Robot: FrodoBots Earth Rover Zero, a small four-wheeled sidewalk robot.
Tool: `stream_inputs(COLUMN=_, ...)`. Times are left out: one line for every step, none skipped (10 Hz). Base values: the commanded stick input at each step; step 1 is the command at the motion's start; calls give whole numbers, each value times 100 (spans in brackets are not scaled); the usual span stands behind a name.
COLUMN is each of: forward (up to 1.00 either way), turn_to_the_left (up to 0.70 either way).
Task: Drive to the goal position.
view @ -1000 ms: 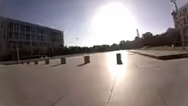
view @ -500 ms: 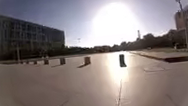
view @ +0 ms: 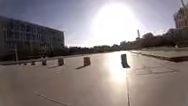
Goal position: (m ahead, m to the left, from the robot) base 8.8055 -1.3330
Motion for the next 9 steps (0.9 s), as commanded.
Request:
stream_inputs(forward=70, turn_to_the_left=0)
stream_inputs(forward=70, turn_to_the_left=0)
stream_inputs(forward=70, turn_to_the_left=0)
stream_inputs(forward=70, turn_to_the_left=0)
stream_inputs(forward=70, turn_to_the_left=0)
stream_inputs(forward=70, turn_to_the_left=0)
stream_inputs(forward=70, turn_to_the_left=0)
stream_inputs(forward=70, turn_to_the_left=0)
stream_inputs(forward=70, turn_to_the_left=0)
